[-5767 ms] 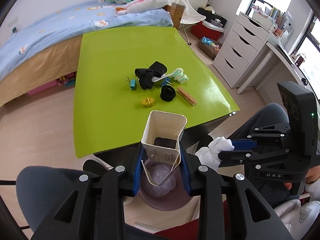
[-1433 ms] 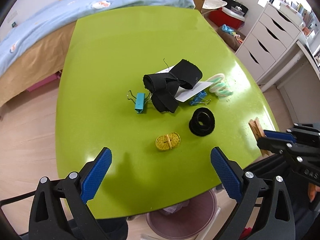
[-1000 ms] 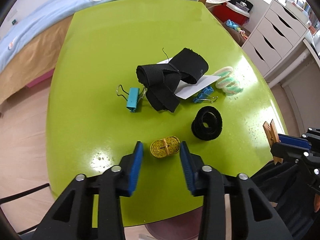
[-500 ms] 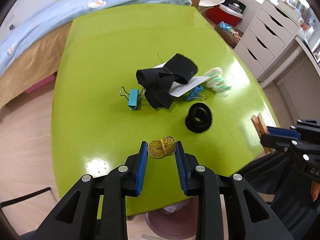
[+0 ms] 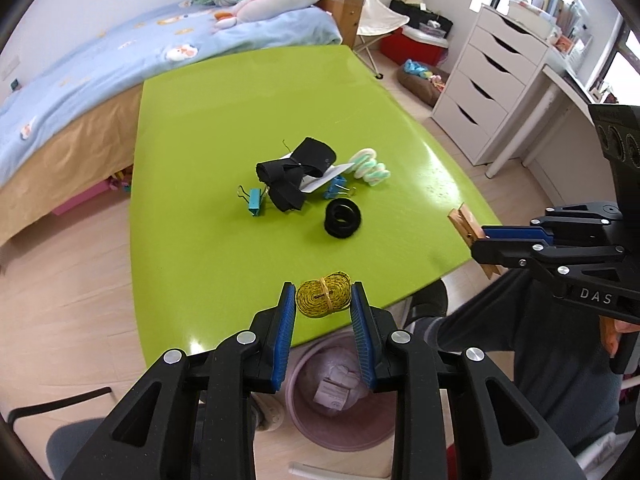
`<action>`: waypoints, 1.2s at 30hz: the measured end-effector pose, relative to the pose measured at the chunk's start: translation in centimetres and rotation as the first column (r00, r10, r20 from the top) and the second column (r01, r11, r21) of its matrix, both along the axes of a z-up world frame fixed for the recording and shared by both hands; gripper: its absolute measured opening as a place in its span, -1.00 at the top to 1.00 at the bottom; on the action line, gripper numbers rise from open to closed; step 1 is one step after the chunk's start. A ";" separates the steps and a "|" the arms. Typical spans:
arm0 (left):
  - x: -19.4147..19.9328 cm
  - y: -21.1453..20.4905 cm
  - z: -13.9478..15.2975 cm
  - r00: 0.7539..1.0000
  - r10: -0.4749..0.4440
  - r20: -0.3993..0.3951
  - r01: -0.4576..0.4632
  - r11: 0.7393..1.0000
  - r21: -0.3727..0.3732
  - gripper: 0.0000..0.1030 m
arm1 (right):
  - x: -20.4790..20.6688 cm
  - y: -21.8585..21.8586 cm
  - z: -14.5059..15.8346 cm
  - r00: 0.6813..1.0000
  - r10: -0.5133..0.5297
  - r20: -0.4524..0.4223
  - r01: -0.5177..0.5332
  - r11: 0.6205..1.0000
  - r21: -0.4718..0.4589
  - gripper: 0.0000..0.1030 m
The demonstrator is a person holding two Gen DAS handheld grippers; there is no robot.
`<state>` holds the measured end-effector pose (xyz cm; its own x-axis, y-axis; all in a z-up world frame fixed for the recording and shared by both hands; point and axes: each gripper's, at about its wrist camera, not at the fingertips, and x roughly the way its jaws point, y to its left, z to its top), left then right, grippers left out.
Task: Collect trash
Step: 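Move both grippers over the wastebasket and release the string and clothespin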
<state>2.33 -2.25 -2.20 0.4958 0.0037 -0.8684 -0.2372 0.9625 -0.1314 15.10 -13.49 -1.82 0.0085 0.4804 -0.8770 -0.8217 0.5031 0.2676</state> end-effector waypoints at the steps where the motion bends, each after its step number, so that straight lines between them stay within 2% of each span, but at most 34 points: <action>1: -0.4 -0.2 0.2 1.000 -0.002 0.004 0.002 1.000 -0.001 0.46 | -0.3 -0.1 0.1 1.000 0.005 0.000 -0.005 1.000 0.003 0.76; 8: -2.8 -1.4 1.0 1.000 -0.003 0.022 0.003 1.000 -0.017 0.46 | -3.4 -1.1 0.7 0.999 0.052 -0.016 -0.052 0.999 0.012 0.76; 14: -4.9 -2.0 0.9 1.000 0.005 0.018 -0.005 0.999 -0.045 0.46 | -6.1 -2.1 -0.2 0.993 0.101 -0.055 -0.101 0.995 -0.004 0.76; 26: -6.8 -2.8 1.1 1.000 -0.012 0.016 0.013 0.998 -0.057 0.46 | -8.3 -2.3 -1.9 0.982 0.151 -0.109 -0.153 0.988 -0.010 0.73; 28: -6.8 -3.0 1.1 1.000 -0.016 0.015 0.017 0.998 -0.058 0.46 | -8.3 -2.2 -1.9 0.983 0.151 -0.106 -0.153 0.988 -0.016 0.44; 29: -6.8 -3.1 1.0 1.000 -0.018 0.015 0.019 0.998 -0.059 0.46 | -8.3 -2.3 -1.8 0.984 0.146 -0.101 -0.148 0.989 -0.016 0.02; 30: -6.7 -3.1 1.0 1.000 -0.022 0.014 0.022 0.998 -0.061 0.46 | -8.1 -2.6 -1.7 0.986 0.131 -0.101 -0.132 0.991 -0.002 -0.27; 31: -6.7 -3.2 0.9 1.000 -0.025 0.013 0.026 0.998 -0.061 0.46 | -7.9 -2.7 -1.6 0.987 0.122 -0.103 -0.122 0.993 0.006 -0.35; 33: -6.6 -3.4 0.9 0.999 -0.032 0.011 0.033 0.997 -0.065 0.46 | -7.4 -3.1 -1.3 0.991 0.089 -0.096 -0.088 0.996 0.011 -0.65; 36: -6.5 -3.8 0.7 0.999 -0.049 0.006 0.050 0.997 -0.067 0.46 | -6.7 -3.5 -1.0 0.995 0.052 -0.086 -0.051 0.999 0.019 -0.76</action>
<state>-4.15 -6.05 -1.45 0.4980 -0.0789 -0.8636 -0.1887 0.9621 -0.1967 8.41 -16.97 -2.78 -0.0923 0.4928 -0.8652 -0.8199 0.4555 0.3469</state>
